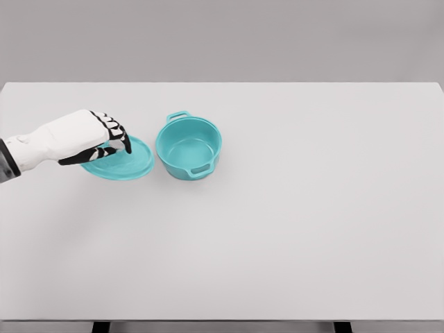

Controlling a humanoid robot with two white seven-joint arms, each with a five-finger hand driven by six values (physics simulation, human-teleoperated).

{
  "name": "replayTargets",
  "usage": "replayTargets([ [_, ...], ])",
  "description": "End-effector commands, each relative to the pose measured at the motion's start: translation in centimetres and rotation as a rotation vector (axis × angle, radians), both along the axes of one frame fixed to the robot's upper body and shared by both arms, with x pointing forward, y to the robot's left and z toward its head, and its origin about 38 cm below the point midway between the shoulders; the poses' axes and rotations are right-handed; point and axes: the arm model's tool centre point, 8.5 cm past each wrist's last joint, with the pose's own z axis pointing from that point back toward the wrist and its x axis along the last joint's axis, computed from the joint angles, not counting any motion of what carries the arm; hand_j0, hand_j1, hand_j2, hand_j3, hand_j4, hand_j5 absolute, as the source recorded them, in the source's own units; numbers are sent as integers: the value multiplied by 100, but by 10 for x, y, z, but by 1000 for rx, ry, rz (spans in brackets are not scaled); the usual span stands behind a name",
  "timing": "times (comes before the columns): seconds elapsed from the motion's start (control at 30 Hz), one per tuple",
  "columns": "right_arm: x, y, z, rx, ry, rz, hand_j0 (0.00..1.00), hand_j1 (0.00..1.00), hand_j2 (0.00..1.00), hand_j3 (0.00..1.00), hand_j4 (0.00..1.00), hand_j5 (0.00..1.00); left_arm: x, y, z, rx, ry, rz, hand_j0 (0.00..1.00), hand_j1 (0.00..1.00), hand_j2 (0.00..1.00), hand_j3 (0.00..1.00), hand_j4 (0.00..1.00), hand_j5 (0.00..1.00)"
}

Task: Cover the pot with left arm

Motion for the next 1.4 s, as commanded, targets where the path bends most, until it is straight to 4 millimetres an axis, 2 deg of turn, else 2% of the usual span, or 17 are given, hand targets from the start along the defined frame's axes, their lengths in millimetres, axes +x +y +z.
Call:
replayTargets([
  [0.0,0,0,0,0,-1,0,100,100,100,100,100,100,0,-1,1,-9,-2,-2,48,48,48,48,48,48],
  [0.7,0,0,0,0,-1,0,100,100,100,100,100,100,-1,-14,13,-31,-41,-31,48,48,48,48,48,48],
  [1.37,0,0,0,0,1,0,100,100,100,100,100,100,6,-37,8,-99,-49,-51,48,48,48,48,48,48],
])
